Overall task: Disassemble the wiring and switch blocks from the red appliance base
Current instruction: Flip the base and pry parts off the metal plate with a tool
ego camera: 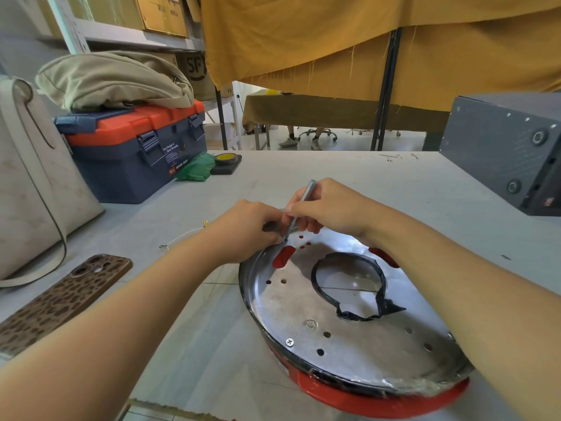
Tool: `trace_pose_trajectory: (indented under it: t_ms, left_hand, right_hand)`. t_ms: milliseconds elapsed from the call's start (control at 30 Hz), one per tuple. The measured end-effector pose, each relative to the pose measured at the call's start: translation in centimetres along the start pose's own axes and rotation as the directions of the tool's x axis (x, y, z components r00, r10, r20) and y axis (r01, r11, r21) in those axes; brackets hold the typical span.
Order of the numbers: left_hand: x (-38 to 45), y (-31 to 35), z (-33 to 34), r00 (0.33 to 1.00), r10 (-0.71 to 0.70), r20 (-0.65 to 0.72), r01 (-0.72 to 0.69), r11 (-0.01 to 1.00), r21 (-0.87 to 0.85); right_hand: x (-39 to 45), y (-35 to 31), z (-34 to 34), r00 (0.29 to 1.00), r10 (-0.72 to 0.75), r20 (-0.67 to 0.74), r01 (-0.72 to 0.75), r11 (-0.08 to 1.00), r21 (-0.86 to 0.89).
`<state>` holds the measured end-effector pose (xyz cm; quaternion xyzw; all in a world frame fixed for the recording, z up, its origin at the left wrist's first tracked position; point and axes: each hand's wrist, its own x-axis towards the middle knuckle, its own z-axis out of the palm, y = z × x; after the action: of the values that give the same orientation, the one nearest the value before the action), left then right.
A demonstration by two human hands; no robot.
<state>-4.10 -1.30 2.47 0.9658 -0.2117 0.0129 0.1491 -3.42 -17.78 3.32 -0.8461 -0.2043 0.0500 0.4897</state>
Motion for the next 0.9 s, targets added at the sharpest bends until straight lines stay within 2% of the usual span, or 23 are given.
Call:
trace_pose_trajectory:
  t_ms: [333,600,733,900]
  left_hand:
    - [0.22,-0.15,0.03,1.0,-0.001,-0.005,0.0,1.0,-0.012]
    - [0.15,-0.12,0.06,1.0,0.011,0.014,-0.011,1.0,-0.012]
    - [0.11,-0.13,0.03,1.0,0.021,0.021,-0.02,1.0,-0.015]
    - [0.11,-0.17,0.08,1.0,0.017,0.015,-0.017,1.0,-0.009]
  right_hand:
    - [-0.1,-0.12,0.15,0.997,0.068,0.025,-0.069,0.998,0.005]
    - [-0.11,-0.04,0.07,1.0,0.011,-0.016,-0.011,0.999,-0.035]
    - [-0.14,-0.05,-0.03,0.999,0.028,-0.016,-0.029,0.997,-0.071]
    - [-0.09,0.07,-0.07,0.998,0.068,0.017,-0.068,0.997,-0.025]
